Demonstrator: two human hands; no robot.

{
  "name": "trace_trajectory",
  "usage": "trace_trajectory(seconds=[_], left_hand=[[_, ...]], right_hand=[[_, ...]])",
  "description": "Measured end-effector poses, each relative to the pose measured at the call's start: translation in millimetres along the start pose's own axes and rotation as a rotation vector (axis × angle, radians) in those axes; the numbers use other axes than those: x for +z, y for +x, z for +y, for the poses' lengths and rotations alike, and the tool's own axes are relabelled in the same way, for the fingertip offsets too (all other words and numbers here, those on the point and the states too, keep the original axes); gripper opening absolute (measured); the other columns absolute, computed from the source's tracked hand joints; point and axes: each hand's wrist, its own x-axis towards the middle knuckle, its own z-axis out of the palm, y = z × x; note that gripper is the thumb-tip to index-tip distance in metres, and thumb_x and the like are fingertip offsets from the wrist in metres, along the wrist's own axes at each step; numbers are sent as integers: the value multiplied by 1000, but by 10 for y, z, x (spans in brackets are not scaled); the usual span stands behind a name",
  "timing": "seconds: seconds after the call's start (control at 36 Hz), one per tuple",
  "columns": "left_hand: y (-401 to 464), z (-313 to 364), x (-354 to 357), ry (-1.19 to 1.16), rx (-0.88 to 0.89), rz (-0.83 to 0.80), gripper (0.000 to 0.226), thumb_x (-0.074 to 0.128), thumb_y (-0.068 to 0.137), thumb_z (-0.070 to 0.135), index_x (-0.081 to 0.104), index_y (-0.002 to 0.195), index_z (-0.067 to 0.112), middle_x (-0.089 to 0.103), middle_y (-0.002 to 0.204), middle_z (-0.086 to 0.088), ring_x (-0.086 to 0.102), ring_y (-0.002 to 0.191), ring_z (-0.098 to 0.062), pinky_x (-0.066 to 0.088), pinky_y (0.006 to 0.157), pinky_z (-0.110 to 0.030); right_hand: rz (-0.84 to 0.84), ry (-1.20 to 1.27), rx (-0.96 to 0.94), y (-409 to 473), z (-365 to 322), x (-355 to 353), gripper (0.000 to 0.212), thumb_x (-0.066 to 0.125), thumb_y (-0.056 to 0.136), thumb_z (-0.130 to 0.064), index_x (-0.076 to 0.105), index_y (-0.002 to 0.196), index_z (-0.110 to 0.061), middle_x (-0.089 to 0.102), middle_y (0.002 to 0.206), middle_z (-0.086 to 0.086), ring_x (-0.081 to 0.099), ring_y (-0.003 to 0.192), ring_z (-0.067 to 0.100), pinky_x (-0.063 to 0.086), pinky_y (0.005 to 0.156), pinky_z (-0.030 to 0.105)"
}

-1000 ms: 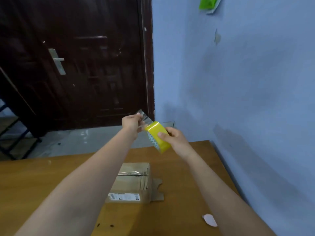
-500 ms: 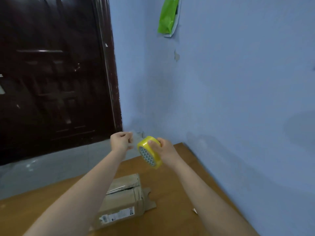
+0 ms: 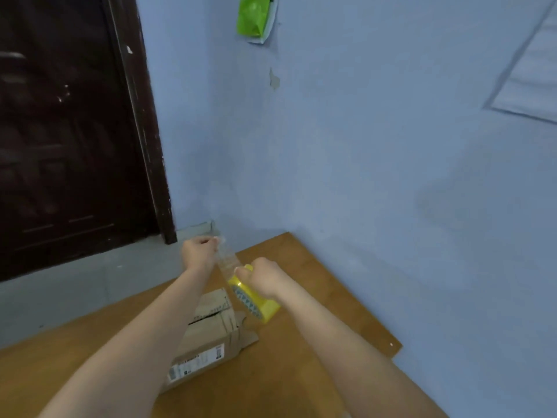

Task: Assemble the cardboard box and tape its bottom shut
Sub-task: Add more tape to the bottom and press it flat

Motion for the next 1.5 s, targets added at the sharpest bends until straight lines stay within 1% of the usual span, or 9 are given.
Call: trace_trajectory(seconds=[0.14, 0.33, 0.5, 0.61, 0.69, 0.81, 0.97, 1.33, 1.5], left_hand=[[107, -85, -20, 43, -1, -29, 32, 72, 81, 21, 60, 51, 21, 56, 52, 1, 52, 59, -21, 53, 69, -42], [140, -165, 73, 81, 18, -84, 28, 70, 83, 18, 64, 56, 13, 56, 50, 0, 50, 50, -19, 50, 63, -35], [293, -326, 3, 156, -3, -139, 18, 67, 87, 18, 68, 73, 6, 59, 60, -6, 47, 54, -16, 39, 64, -30], [335, -461, -59, 280, 8, -145, 18, 68, 85, 25, 74, 76, 10, 64, 67, -8, 53, 61, -20, 39, 62, -28], [297, -525, -85, 356, 36, -147, 21, 67, 85, 31, 76, 84, 12, 65, 69, -6, 62, 73, -26, 43, 64, -31], [158, -614, -123, 422, 44, -139, 23, 62, 87, 38, 73, 76, 20, 61, 61, 3, 61, 71, -24, 36, 55, -27], [63, -754, -78, 444, 60, -154, 26, 62, 88, 40, 74, 101, 22, 71, 105, -3, 61, 100, -26, 45, 77, -30], [104, -940, 139, 445, 23, -102, 21, 60, 89, 34, 74, 97, 20, 71, 101, -8, 62, 94, -31, 43, 71, -28], [134, -1022, 150, 441, 22, -89, 21, 61, 88, 39, 74, 95, 24, 71, 98, -4, 62, 93, -29, 45, 72, -29]], right_hand=[[-69, 42, 89, -34, 106, 64, 61, 43, 95, -45, 46, 129, 6, 53, 130, 22, 55, 113, 32, 36, 76, 28], [-135, 111, 140, -47, 184, 116, 63, 44, 94, -49, 44, 132, 2, 53, 129, 14, 53, 108, 26, 37, 78, 30], [-189, 321, 49, -178, 368, 143, 37, 57, 90, -45, 51, 70, -14, 50, 66, 0, 48, 57, 12, 34, 52, 24], [-315, 565, -27, -301, 505, 171, 15, 64, 89, -26, 64, 94, -12, 65, 82, -2, 62, 70, 6, 48, 62, 18], [-325, 589, -43, -346, 542, 252, 26, 65, 89, -24, 63, 106, -5, 65, 92, 3, 62, 79, 12, 49, 70, 22], [-210, 610, -32, -395, 524, 396, 20, 65, 88, -25, 60, 95, -6, 55, 80, 4, 53, 73, 17, 41, 68, 32], [-212, 667, 30, -430, 502, 634, 14, 59, 92, -21, 57, 99, -9, 55, 74, -2, 52, 63, 11, 44, 60, 26], [-197, 565, 165, -193, 512, 781, 15, 57, 92, -28, 61, 92, -13, 58, 81, 3, 56, 75, 18, 43, 70, 29], [-168, 536, 185, -184, 636, 863, 15, 59, 90, -30, 59, 77, -22, 57, 69, -8, 55, 59, 3, 44, 56, 15]])
